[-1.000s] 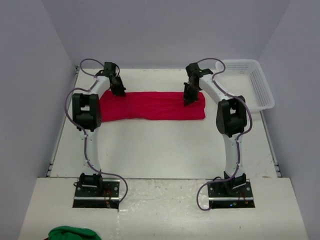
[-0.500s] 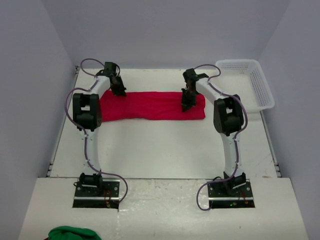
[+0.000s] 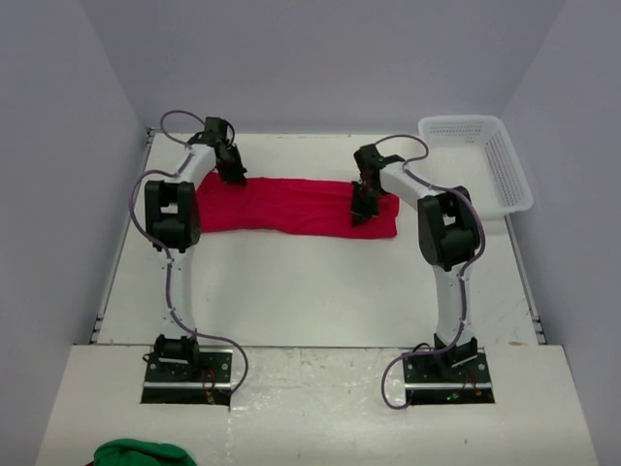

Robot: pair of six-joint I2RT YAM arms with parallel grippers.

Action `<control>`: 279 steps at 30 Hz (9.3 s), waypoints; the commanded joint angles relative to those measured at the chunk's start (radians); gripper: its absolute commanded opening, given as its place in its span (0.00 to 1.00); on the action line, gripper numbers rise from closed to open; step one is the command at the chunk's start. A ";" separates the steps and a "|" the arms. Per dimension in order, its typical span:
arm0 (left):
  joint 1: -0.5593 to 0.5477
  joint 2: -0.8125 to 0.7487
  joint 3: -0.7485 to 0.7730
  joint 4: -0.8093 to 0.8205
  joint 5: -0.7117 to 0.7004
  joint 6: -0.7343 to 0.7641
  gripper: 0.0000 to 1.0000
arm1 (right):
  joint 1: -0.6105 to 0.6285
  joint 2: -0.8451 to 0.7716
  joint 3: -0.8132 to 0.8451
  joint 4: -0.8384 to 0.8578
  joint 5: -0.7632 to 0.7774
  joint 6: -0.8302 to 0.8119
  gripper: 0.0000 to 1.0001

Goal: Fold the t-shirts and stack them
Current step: Rotate the tshirt 90 degrees, then grab the bottom of the folded rectangular tshirt with both arms

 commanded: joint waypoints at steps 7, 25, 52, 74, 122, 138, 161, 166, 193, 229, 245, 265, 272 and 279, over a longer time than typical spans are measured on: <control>-0.032 0.090 0.106 -0.084 0.009 0.062 0.00 | 0.092 -0.081 -0.240 0.069 -0.008 0.036 0.00; -0.201 0.220 0.341 -0.216 0.025 0.214 0.00 | 0.411 -0.230 -0.548 0.217 0.058 0.174 0.00; -0.272 0.164 0.333 -0.216 -0.050 0.317 0.00 | 0.819 -0.142 -0.341 0.138 0.217 0.208 0.00; -0.273 -0.306 0.149 -0.260 -0.344 0.115 0.00 | 0.847 -0.575 -0.315 -0.046 0.647 0.104 0.47; -0.154 0.248 0.379 -0.161 -0.051 0.202 0.00 | 0.716 -0.273 -0.515 0.250 0.144 -0.019 0.00; -0.186 0.306 0.448 -0.111 -0.008 0.297 0.00 | 0.736 -0.127 -0.283 0.138 0.204 -0.011 0.00; -0.189 -0.197 0.340 -0.151 -0.166 0.273 0.01 | 0.730 -0.331 -0.166 0.052 0.547 -0.053 0.40; -0.198 -0.365 0.272 -0.190 -0.169 0.253 0.08 | 0.730 -0.443 -0.151 -0.068 0.582 0.011 0.61; -0.075 -1.435 -1.377 -0.070 0.531 -0.043 0.42 | 0.396 -1.158 -1.228 0.700 -0.408 0.390 0.72; -0.233 -1.354 -1.348 -0.177 0.196 -0.068 0.24 | 0.462 -0.902 -1.363 0.969 -0.301 0.503 0.66; -0.270 -1.303 -1.350 -0.167 0.202 -0.095 0.25 | 0.474 -0.791 -1.429 1.178 -0.375 0.575 0.65; -0.298 -1.297 -1.362 -0.157 0.224 -0.093 0.25 | 0.485 -0.792 -1.444 1.179 -0.344 0.601 0.32; -0.299 -1.298 -1.324 -0.177 0.227 -0.076 0.24 | 0.485 -0.804 -1.404 1.100 -0.323 0.575 0.41; -0.299 -1.298 -1.313 -0.174 0.235 -0.076 0.24 | 0.485 -0.839 -1.392 1.017 -0.275 0.553 0.42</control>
